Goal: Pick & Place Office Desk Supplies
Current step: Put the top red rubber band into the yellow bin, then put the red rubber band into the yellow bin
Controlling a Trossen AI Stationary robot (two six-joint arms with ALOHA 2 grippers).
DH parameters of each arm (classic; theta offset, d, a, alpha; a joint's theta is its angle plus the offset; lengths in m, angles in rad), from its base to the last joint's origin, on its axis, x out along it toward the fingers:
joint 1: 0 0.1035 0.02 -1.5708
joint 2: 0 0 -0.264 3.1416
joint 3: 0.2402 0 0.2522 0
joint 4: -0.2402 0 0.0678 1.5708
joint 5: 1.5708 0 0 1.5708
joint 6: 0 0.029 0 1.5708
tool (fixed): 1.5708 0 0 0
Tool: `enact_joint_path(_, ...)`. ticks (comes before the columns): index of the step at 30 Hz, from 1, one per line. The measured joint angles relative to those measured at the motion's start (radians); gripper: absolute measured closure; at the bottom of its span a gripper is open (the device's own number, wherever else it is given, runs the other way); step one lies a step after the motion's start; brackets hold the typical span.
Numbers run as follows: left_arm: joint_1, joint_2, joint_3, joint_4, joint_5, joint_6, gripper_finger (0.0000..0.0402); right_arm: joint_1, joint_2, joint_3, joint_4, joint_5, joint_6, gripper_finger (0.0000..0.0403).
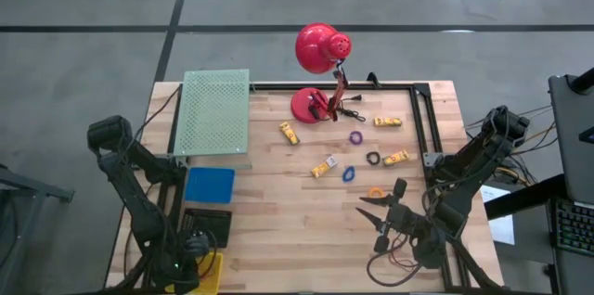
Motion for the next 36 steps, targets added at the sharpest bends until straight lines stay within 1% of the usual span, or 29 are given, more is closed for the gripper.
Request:
enact_joint_path(6,0.000,0.000,0.005,-0.004,0.034,-0.001,0.0186,0.000,0.000,0.000,0.000,0.000,0.000,0.0271)
enact_joint_path(10,0.000,-0.001,0.023,-0.012,0.099,-0.001,0.0168,0.000,0.000,0.000,0.000,0.000,0.000,0.0272)
enact_joint_path(13,0.000,-0.002,0.027,-0.019,0.131,-0.001,0.0160,0.000,0.000,0.000,0.000,0.000,0.000,0.0276)
enact_joint_path(20,0.000,-0.002,0.027,-0.043,0.134,-0.001,0.0148,0.000,0.000,0.000,0.000,0.000,0.000,0.0285)
enact_joint_path(25,0.002,-0.002,0.037,-0.045,0.133,0.001,0.0149,0.000,0.000,0.000,0.000,0.000,0.000,0.0281)
enact_joint_path(28,0.002,-0.002,0.073,-0.045,0.120,0.047,0.0149,0.000,0.000,0.000,0.000,0.000,0.000,0.0276)
enact_joint_path(31,0.002,-0.019,0.112,-0.049,0.075,0.117,0.0149,0.000,0.000,0.000,0.000,0.000,0.000,0.0273)
enact_joint_path(33,0.003,-0.042,0.134,-0.063,0.022,0.168,0.0149,0.000,0.000,0.000,0.000,0.000,0.000,0.0271)
enact_joint_path(36,0.005,-0.086,0.165,-0.115,-0.091,0.252,0.0149,0.000,0.000,0.000,0.000,0.000,0.000,0.0271)
